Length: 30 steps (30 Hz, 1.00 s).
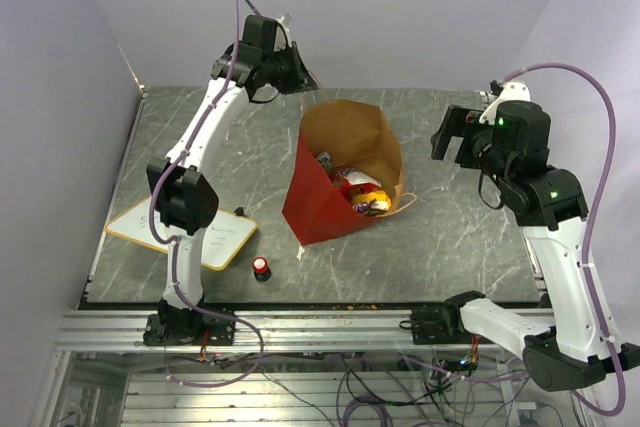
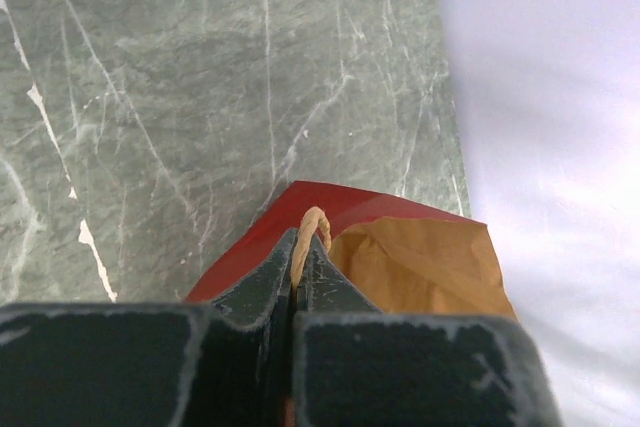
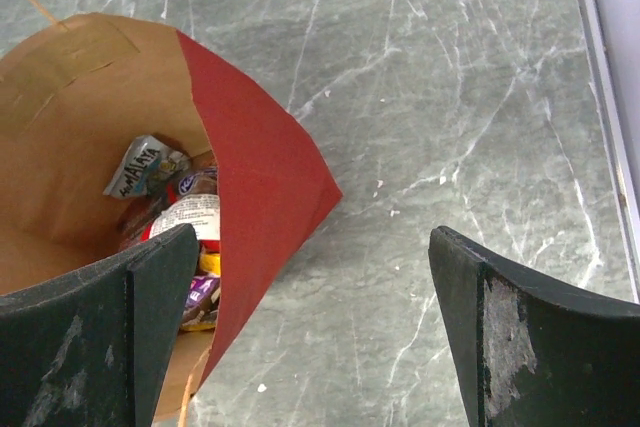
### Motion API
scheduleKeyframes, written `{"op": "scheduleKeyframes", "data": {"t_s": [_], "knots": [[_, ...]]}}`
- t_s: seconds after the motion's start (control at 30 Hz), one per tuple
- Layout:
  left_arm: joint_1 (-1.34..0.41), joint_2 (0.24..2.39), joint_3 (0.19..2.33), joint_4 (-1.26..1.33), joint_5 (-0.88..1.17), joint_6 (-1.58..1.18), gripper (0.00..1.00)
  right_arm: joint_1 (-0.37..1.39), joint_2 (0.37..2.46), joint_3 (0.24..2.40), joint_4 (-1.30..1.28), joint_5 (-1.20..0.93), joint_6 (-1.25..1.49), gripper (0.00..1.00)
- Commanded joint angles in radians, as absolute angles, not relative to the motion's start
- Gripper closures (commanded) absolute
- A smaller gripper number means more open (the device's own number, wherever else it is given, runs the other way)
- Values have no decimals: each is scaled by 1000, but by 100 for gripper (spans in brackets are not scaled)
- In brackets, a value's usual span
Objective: Take the snacks out of the paper bag
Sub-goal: Adjust the paper bag at the center of the board.
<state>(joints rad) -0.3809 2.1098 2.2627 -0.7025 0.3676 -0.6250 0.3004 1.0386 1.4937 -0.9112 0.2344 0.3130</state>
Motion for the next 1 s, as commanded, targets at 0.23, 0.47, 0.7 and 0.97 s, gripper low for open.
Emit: {"op": "scheduleKeyframes", "data": {"t_s": [0.23,0.47,0.7,0.97], "knots": [[-265,2119,2415,-560,473,-607,93,304,1059,1494,-877,149,273,1],[-203,2135,2484,-491,572,-569,93,304,1077,1498,-886,120,274,1],[-198,2094,2397,-389,684,-566,93,305,1104,1502,-879,51,273,1],[-242,1972,2226,-430,675,-497,93,310,1123,1477,-844,-83,264,3]]}}
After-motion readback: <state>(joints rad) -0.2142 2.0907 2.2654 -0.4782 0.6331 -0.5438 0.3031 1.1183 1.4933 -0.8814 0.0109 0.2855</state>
